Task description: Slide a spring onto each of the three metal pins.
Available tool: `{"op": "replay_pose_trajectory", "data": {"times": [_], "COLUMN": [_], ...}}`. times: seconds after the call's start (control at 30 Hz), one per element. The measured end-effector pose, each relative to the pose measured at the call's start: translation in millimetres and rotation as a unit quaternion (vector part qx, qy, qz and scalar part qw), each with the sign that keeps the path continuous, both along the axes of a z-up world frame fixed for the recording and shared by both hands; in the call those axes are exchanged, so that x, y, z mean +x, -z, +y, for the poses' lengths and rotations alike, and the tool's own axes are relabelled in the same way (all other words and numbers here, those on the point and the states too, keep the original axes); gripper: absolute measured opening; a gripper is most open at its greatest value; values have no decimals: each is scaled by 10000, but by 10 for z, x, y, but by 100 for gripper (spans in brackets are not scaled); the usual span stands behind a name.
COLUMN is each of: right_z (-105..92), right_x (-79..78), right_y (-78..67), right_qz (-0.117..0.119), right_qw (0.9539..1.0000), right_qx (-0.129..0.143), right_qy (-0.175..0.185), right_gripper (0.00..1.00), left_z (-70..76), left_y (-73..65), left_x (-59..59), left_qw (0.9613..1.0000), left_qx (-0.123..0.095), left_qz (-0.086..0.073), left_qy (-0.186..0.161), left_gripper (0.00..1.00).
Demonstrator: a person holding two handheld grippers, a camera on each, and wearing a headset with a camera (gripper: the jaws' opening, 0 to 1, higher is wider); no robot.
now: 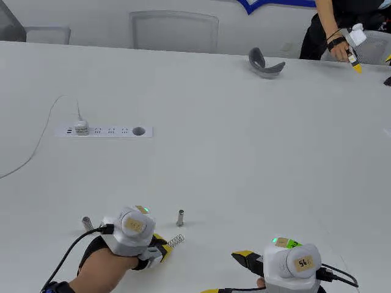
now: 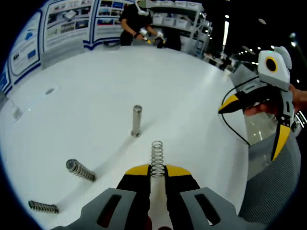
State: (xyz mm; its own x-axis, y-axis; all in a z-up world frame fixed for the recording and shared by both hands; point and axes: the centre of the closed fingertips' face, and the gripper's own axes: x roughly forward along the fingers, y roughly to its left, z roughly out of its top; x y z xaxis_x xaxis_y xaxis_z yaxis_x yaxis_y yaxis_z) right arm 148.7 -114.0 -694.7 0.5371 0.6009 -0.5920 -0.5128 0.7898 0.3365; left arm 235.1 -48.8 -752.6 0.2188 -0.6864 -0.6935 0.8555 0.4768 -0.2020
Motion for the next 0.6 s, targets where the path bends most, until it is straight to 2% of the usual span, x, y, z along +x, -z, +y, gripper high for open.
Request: {"op": "replay_pose_trajectory", "data": {"times": [0.3, 0.6], "right_z": [24, 90], "right_x": [-19, -6], "right_y": [-38, -74], "right_qz": [-12, -27], "right_qw": [9999, 9996], "right_qx": [79, 270], "right_qy": [65, 86], "right_gripper": [80, 78], "left_z": [165, 306], "left_y": [-91, -231], "left_x": [-138, -191], "left_qw": [9999, 9995], "left_qx": [-84, -218], "left_qz": [21, -39], "left_qy": [-95, -231], "left_gripper": [11, 11]}}
